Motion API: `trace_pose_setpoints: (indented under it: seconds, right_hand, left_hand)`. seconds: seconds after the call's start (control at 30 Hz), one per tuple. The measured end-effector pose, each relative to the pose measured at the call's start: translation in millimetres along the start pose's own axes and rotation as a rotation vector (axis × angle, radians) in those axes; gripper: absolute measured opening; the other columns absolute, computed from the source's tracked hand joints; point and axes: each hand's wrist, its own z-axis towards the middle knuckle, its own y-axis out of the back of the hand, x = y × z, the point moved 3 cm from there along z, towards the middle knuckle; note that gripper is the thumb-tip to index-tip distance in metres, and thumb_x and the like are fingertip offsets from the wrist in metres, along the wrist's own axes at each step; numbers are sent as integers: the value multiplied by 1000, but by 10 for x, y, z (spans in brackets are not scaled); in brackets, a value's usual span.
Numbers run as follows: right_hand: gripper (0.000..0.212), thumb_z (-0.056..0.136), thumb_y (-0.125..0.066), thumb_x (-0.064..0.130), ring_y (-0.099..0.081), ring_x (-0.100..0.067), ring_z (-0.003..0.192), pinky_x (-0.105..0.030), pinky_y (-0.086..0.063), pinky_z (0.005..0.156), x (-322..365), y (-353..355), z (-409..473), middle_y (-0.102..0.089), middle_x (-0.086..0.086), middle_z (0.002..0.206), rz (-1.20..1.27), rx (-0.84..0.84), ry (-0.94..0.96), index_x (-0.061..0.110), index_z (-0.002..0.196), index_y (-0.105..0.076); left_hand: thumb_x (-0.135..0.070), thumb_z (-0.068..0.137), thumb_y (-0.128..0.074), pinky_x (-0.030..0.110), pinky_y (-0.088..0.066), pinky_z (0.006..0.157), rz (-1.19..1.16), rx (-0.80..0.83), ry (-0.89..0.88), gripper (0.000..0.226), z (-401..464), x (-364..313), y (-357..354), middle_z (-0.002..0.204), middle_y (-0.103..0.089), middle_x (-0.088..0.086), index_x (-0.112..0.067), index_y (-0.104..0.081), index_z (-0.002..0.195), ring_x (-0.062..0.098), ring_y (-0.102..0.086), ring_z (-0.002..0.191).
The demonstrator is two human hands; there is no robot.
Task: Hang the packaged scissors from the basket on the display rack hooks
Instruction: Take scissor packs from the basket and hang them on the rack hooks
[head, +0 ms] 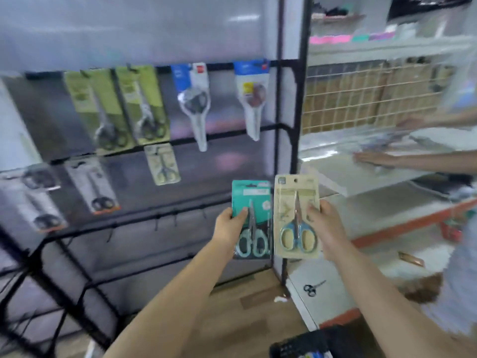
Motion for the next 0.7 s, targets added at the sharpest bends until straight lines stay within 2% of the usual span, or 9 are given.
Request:
trace_pose_setpoints:
  seconds: [0.07,0.23,0.37,0.47,0.57,0.7]
  right_hand:
    - [19,95,-51,19,-64,-23,93,-36,-51,85,-225,-291,-118,-68,-8,103,-2,62,-74,10,108,-61]
    - [11,97,-49,14,-62,-22,87,-30,-47,70,-803,-883,-458,-66,-8,98,-18,209,-235,11,100,-60]
    - [14,97,-50,19,-62,-22,92,-35,-48,82,-997,-1280,-410,-65,-5,98,-77,264,-309,11,105,-58]
    - [18,95,-52,24,-62,-22,93,-37,-50,87,-856,-1642,-167,-65,-3,99,-117,287,-268,12,108,-60]
    - [11,97,-49,20,-58,-15,87,-29,-47,75,-474,-2043,93,-61,3,93,-117,320,-157,16,104,-56]
    - [13,97,-49,20,-60,-17,87,-31,-48,78,72,-2544,348,-62,0,93,-69,360,-28,12,104,-56]
  left_hand:
    - [-22,94,-57,43,-53,85,6,-70,44,10,-55,191,411,95,-68,10,-15,-58,86,30,-65,87]
    - [-19,93,-57,48,-54,83,-75,-206,196,17,-113,764,1249,100,-68,18,-4,-59,100,37,-66,91]
    - [-16,92,-58,53,-53,84,-193,-285,256,21,55,1001,1661,96,-69,21,2,-60,103,39,-66,86]
    - [-19,93,-57,48,-55,79,-178,-303,227,17,288,879,1892,93,-69,17,-4,-59,100,34,-67,80]
    - [-20,93,-56,47,-55,79,-148,-307,141,19,580,636,2115,99,-68,18,-3,-59,102,32,-67,80]
    - [-22,93,-57,44,-55,81,-143,-332,35,19,910,285,2405,102,-68,14,-7,-58,105,29,-66,82]
